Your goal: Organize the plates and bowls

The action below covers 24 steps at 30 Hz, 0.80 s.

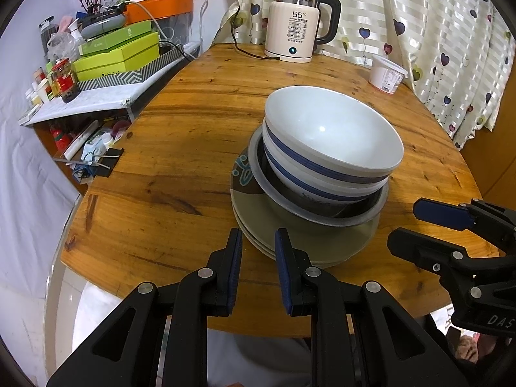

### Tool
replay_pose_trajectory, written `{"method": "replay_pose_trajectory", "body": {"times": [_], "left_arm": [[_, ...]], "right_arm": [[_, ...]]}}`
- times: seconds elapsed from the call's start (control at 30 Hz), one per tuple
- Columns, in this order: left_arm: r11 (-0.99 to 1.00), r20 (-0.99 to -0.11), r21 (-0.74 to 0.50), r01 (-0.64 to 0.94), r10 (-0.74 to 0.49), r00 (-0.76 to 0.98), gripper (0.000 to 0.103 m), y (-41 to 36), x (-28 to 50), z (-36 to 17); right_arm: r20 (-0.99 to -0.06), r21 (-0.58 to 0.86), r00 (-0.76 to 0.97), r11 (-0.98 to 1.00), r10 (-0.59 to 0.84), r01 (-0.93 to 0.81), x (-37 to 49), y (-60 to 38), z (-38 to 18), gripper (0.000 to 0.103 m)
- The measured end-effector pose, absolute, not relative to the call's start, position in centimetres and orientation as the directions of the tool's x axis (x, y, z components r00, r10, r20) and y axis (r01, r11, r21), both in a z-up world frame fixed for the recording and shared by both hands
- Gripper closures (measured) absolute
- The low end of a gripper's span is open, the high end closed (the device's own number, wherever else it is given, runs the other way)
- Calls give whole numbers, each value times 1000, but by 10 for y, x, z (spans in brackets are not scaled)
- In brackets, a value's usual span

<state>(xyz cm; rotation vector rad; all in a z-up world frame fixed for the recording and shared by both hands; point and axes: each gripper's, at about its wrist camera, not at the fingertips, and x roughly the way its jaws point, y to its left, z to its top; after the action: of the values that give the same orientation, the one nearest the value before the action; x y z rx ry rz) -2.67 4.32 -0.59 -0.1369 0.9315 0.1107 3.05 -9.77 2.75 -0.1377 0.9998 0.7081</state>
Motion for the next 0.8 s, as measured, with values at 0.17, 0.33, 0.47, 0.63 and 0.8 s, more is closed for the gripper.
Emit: {"method": "replay_pose_trajectory", "body": {"times": [0.17,0.33,0.47,0.63,0.8], "left_arm": [[986,-807,-68,-152,35,589,81,44,-26,-8],[986,-810,-61,-153,41,585,81,43,-24,-9],[986,-812,-55,-156,47,581,81,43,-24,-10],[986,-814,-57,-156,45,579,81,42,-23,-11],[986,-819,-60,-155,40,573,81,41,-22,-12]], "right_arm": [[-809,208,338,772,481,-600,30,-97,29,48],[-809,209,338,773,481,-599,30,-98,28,48],[-809,209,338,772,481,-600,30,-98,29,48],[-809,210,337,772,481,-600,30,-98,28,48],[-811,214,333,773,482,-598,31,-98,25,48]]}}
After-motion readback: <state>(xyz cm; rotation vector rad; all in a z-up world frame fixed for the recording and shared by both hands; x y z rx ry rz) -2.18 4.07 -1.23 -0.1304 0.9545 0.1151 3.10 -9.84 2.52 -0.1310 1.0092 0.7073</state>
